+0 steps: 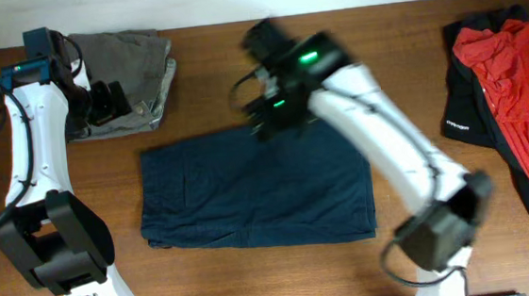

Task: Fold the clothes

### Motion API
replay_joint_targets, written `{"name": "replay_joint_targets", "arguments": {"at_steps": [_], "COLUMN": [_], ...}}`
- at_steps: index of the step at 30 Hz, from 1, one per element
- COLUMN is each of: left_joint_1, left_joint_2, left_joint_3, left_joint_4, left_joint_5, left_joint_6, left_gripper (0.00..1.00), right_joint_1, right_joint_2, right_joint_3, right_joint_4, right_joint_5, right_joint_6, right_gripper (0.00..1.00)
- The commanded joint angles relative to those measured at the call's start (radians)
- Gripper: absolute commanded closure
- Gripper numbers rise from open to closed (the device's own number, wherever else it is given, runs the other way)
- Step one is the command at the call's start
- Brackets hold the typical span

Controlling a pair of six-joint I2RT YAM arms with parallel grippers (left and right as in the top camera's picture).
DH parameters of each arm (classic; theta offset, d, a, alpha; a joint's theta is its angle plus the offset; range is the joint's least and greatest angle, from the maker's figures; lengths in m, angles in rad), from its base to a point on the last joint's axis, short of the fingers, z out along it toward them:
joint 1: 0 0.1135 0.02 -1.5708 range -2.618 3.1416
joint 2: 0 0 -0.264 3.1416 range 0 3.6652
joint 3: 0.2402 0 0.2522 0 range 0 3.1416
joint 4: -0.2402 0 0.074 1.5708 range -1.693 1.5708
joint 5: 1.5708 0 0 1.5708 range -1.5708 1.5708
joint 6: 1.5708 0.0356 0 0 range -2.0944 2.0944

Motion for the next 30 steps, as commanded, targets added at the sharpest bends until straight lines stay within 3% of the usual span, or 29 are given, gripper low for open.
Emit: {"name": "replay_joint_targets", "arguments": {"at_steps": [1, 6, 12, 21, 30], "left_joint_1": [0.006, 0.005, 0.003, 0.003, 0.006], "left_joint_2": [-0.09, -0.105, -0.105, -0.105, -0.097], "left_joint_3": [-0.005, -0.011, -0.106, -0.351, -0.417], "left_joint_4": [-0.069, -0.238, -0.275, -0.109, -0.003], "left_joint_5": [-0.013, -0.013, -0.013, -0.005, 0.024], "left_joint_6": [0.02, 0.02, 0.039, 0.058, 0.107], "left_gripper": [0.01, 0.01, 0.05, 0.07, 0.07], "right_joint_1": [-0.096, -0.237, -0.324, -0.397, -0.411], "right_joint_2": [-0.088, -0.105, -0.105, -0.105, -0.105], "right_joint_3": [0.005, 0.003, -0.067, -0.33, -0.444], "right_joint_4": [-0.074, -0.197, -0.188, -0.006, 0.082], "right_joint_5": [0.095, 0.089, 0.085, -0.163, -0.197], "right_joint_6": [-0.007, -0.007, -0.037, -0.17, -0.177], "right_gripper": [0.01, 0.01, 0.01, 0.01, 0.01]}}
